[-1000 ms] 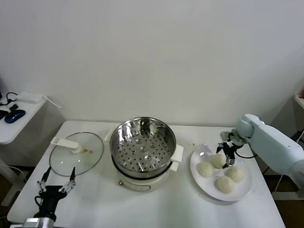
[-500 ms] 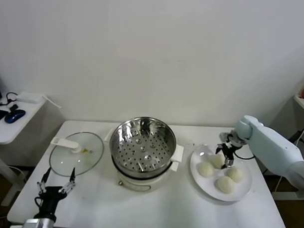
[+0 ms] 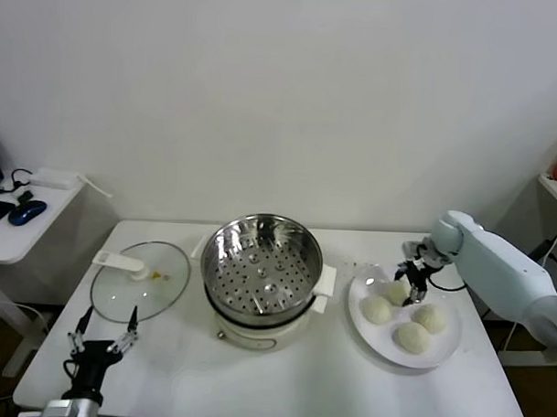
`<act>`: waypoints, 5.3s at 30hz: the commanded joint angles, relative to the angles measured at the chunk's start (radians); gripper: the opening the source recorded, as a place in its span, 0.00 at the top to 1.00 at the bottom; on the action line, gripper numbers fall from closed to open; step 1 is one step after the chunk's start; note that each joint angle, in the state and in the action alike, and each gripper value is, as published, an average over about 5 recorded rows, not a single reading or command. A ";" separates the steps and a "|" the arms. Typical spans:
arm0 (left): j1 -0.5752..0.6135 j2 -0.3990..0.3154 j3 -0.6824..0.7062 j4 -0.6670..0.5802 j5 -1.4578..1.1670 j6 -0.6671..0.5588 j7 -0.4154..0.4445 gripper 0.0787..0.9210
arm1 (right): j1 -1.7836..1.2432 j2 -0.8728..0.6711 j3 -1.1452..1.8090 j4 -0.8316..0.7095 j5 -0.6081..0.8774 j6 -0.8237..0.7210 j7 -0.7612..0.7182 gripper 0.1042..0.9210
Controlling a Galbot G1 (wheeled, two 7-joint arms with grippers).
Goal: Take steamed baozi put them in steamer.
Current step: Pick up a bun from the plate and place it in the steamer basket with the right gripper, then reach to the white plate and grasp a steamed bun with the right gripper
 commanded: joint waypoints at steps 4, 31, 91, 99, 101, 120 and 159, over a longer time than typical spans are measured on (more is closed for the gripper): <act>0.000 -0.004 -0.001 0.000 0.000 0.000 0.000 0.12 | 0.184 -0.082 -0.138 0.222 0.056 0.052 -0.006 0.26; 0.000 -0.009 0.002 -0.025 0.017 0.031 -0.001 0.12 | 0.615 0.250 -0.357 0.505 -0.056 0.285 -0.006 0.26; 0.034 -0.018 -0.014 -0.036 -0.019 0.037 -0.015 0.12 | 0.236 0.565 -0.156 0.187 -0.564 0.593 0.045 0.12; 0.049 -0.023 -0.014 -0.049 -0.020 0.040 -0.013 0.12 | 0.388 0.459 -0.227 0.326 -0.299 0.551 -0.026 0.12; 0.050 -0.024 -0.014 -0.052 -0.020 0.041 -0.012 0.12 | 0.450 0.402 -0.273 0.377 -0.199 0.509 -0.043 0.12; 0.011 -0.028 -0.032 -0.086 -0.025 0.083 -0.008 0.12 | 0.628 -0.188 -0.626 0.495 0.710 -0.259 0.059 0.12; 0.029 -0.031 -0.023 -0.083 -0.023 0.077 -0.010 0.12 | 0.119 -0.065 -0.380 0.278 0.393 -0.300 0.130 0.12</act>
